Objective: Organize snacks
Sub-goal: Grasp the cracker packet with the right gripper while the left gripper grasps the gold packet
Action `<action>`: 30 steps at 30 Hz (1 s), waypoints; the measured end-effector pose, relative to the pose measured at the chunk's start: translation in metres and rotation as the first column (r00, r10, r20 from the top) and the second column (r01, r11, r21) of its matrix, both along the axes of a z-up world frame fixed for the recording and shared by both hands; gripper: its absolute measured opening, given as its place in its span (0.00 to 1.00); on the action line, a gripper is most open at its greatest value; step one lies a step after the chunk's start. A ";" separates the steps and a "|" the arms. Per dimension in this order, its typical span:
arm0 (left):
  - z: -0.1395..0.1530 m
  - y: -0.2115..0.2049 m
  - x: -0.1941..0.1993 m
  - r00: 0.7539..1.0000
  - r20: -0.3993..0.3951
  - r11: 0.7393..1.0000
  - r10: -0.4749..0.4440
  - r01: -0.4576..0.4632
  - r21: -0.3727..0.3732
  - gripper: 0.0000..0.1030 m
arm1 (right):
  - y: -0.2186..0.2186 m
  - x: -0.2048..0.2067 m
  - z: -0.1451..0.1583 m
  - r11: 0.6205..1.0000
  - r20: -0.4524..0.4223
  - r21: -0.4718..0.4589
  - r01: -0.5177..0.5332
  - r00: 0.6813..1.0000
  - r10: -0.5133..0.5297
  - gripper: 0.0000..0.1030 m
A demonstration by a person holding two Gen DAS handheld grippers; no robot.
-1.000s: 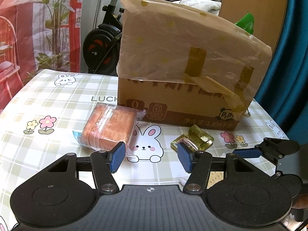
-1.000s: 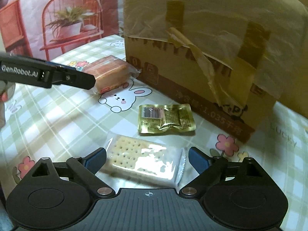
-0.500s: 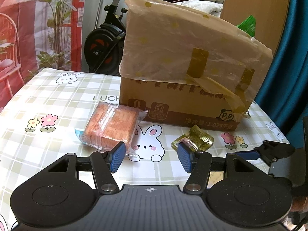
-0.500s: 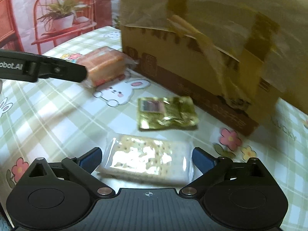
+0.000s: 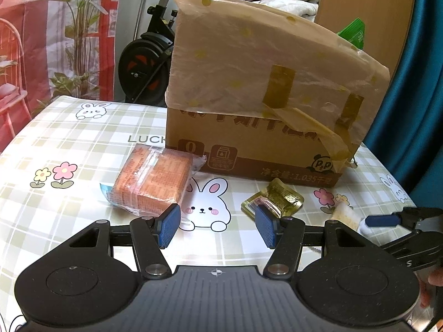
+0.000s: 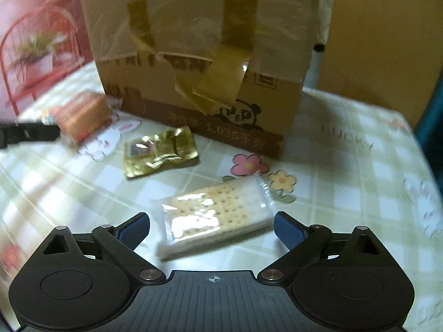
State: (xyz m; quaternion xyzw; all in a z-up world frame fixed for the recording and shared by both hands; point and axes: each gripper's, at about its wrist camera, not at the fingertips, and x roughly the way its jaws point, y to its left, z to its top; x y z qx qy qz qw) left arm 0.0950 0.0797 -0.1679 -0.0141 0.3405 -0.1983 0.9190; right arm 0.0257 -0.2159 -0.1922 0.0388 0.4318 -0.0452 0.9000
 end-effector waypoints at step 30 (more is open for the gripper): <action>-0.010 -0.040 0.020 0.974 0.047 0.975 -0.221 0.218 0.046 0.60 | -0.024 -0.010 -0.024 0.997 0.159 -0.037 0.061 0.986 -0.054 0.49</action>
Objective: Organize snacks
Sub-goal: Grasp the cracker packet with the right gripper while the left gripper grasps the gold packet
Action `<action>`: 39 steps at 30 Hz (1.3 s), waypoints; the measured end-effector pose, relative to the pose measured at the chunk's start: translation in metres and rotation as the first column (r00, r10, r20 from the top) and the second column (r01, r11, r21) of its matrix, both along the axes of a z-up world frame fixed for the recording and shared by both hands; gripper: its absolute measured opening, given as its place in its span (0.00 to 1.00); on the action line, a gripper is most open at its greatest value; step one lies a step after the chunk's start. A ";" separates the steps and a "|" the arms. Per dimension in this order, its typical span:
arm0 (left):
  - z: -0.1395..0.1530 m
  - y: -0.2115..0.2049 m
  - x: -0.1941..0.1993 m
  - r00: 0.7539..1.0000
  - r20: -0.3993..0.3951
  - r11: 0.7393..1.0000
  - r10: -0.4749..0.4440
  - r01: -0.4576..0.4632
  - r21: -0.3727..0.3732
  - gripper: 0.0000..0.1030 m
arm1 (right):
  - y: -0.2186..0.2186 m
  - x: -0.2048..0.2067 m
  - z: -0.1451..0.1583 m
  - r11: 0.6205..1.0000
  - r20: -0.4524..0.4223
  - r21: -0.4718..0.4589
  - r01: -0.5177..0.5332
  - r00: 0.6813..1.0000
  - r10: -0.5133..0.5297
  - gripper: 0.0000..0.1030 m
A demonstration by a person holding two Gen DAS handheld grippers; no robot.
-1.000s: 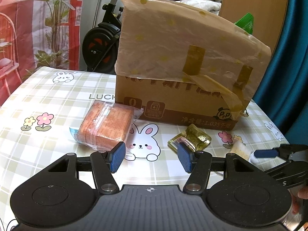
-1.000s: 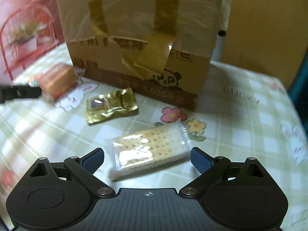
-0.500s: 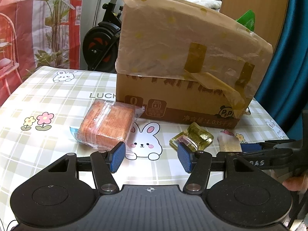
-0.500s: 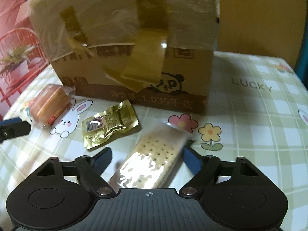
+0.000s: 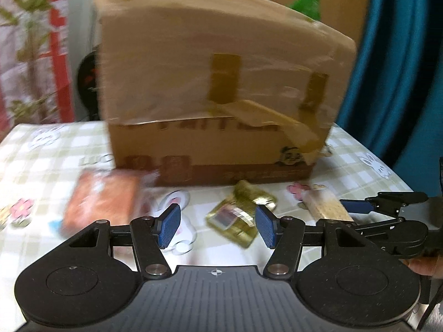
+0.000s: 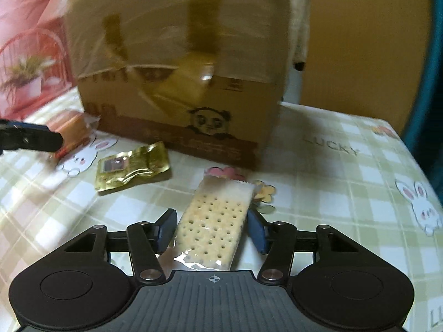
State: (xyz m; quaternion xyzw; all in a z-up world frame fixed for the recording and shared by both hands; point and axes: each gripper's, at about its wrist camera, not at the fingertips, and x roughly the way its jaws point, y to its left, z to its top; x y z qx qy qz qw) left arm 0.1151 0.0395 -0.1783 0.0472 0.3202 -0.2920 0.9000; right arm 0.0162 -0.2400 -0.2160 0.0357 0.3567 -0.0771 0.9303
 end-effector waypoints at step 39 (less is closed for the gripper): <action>-0.060 -0.086 0.042 0.988 -0.044 0.974 -0.148 0.153 0.169 0.56 | -0.011 -0.018 -0.006 0.995 0.092 0.098 0.031 0.995 -0.040 0.46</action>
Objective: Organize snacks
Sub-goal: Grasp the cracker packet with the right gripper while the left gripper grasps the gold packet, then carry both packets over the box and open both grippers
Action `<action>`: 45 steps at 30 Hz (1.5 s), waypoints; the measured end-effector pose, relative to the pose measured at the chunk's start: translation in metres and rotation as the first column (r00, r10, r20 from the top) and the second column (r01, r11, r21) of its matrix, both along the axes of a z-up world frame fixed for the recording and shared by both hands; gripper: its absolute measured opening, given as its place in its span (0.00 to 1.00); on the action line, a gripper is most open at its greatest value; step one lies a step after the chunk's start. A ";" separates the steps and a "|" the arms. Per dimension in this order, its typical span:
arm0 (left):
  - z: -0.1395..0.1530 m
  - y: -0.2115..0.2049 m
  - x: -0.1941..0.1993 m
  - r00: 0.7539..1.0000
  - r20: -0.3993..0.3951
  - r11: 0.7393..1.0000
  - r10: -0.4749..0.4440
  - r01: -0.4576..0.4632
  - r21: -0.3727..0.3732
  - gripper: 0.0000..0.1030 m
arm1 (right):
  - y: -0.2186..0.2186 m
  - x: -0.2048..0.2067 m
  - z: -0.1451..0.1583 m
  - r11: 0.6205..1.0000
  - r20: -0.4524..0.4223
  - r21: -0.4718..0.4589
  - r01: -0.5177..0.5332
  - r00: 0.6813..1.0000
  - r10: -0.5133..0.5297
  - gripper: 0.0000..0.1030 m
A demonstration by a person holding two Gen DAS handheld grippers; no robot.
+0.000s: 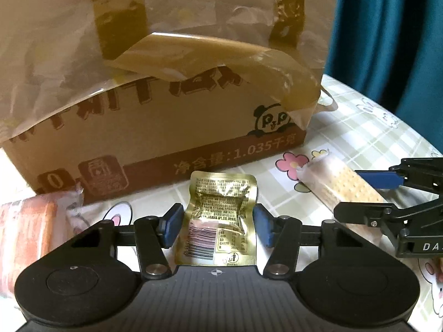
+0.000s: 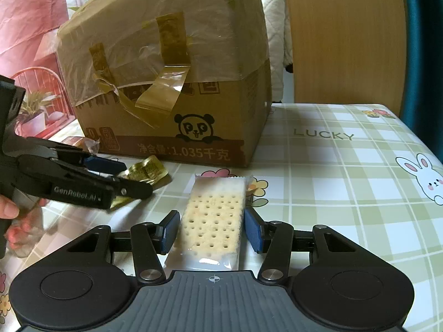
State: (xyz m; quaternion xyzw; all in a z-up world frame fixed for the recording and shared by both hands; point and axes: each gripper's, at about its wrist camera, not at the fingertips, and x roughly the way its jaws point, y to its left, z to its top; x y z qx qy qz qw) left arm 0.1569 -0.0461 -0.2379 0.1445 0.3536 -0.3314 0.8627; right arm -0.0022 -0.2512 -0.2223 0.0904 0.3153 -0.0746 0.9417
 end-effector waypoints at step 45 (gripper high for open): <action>0.074 0.077 -0.080 0.963 0.093 0.941 0.253 -0.223 -0.253 0.52 | 0.025 -0.010 0.058 0.996 0.098 -0.081 -0.034 0.994 0.042 0.41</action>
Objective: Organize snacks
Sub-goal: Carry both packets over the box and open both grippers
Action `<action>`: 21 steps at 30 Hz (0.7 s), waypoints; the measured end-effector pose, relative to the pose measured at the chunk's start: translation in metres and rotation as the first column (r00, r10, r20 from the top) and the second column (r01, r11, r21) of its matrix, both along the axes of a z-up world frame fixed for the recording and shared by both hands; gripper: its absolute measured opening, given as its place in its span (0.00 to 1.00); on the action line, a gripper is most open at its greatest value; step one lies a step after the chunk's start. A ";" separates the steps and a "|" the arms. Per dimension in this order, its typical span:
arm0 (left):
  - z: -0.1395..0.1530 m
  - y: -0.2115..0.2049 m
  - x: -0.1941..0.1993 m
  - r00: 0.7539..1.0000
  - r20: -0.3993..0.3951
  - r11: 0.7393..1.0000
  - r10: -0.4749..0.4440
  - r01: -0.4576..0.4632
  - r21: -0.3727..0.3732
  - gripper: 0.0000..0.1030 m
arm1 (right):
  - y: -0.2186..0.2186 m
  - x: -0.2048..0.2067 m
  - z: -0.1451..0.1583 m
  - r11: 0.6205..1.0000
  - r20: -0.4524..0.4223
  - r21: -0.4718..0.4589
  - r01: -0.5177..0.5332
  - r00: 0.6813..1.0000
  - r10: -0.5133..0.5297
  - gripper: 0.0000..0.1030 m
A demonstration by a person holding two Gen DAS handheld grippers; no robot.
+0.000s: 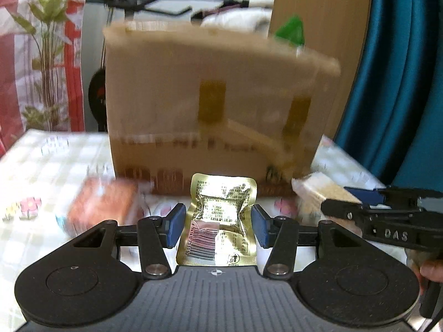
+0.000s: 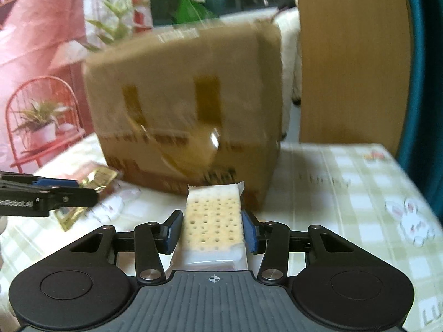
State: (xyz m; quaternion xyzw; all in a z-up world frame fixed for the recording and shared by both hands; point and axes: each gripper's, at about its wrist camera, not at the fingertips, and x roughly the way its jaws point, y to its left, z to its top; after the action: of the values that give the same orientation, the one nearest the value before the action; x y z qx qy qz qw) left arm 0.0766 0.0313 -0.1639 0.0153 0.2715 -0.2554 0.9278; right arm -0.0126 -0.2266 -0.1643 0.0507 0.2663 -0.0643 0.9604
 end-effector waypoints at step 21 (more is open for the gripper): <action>0.129 -0.004 0.084 0.966 0.256 0.998 0.029 -0.012 -0.068 0.53 | -0.002 0.087 0.178 0.985 0.288 -0.154 -0.076 0.950 0.118 0.41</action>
State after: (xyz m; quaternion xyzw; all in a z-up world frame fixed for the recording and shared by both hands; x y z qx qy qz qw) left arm 0.1609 0.0274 -0.0345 0.0149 0.1405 -0.2506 0.9577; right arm 0.0744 -0.2290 0.0135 -0.0215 0.1163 -0.0272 0.9926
